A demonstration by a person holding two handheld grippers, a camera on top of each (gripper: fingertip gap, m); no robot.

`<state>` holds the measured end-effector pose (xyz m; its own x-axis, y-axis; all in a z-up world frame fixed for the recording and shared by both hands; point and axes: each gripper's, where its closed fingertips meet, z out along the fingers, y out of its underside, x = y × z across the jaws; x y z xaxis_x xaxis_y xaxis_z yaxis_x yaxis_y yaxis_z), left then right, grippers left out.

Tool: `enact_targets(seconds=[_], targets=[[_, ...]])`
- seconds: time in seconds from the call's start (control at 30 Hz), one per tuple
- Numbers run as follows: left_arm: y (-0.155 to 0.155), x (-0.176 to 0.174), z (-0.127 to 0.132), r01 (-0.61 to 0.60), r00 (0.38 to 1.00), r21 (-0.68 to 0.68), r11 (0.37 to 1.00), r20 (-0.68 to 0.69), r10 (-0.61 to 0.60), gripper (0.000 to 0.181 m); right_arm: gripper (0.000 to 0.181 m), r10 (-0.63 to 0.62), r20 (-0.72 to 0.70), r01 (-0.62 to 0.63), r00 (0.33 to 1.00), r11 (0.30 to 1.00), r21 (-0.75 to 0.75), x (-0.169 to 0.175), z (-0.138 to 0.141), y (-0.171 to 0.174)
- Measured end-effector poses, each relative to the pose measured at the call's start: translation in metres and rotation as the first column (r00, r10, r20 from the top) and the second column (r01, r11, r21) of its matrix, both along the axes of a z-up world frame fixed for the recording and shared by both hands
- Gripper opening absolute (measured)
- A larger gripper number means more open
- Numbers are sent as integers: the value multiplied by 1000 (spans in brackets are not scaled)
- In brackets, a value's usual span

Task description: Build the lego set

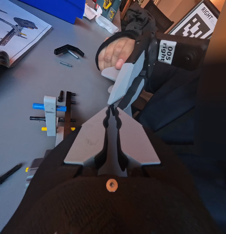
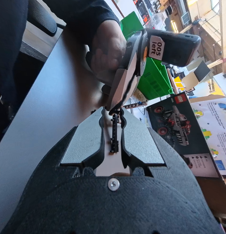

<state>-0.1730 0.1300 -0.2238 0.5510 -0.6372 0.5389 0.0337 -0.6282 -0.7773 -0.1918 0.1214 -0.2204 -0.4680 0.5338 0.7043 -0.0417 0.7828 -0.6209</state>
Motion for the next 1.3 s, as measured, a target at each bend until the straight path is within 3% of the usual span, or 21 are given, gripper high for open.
enact_targets(seconds=[0.1,0.33,0.5,0.63,0.73,0.83,1.0,1.3], targets=[[0,0,-1,1,1000,18,1000,-25,-1,1,19,-1,-12,1,1000,1000,13,0,0,0],[-1,0,5,32,977,241,970,-211,20,1,11,48,81,-20,996,948,-319,8,24,21],[3,-1,7,48,947,390,920,-312,83,0,3,57,124,2,991,903,-429,8,28,38],[6,-7,7,37,925,429,902,-356,132,0,4,-122,197,178,973,938,-299,7,13,88],[4,-7,1,47,915,392,919,-386,118,0,3,-290,310,373,906,891,-258,14,2,137],[6,-11,-7,39,893,368,929,-430,133,1,8,-278,462,441,842,848,-294,29,-15,150],[9,-15,-14,35,865,359,933,-478,152,1,12,-307,598,491,741,854,-171,48,-50,157],[11,-19,-14,7,868,344,939,-469,166,1,11,-307,656,530,690,831,-169,47,-63,156]])
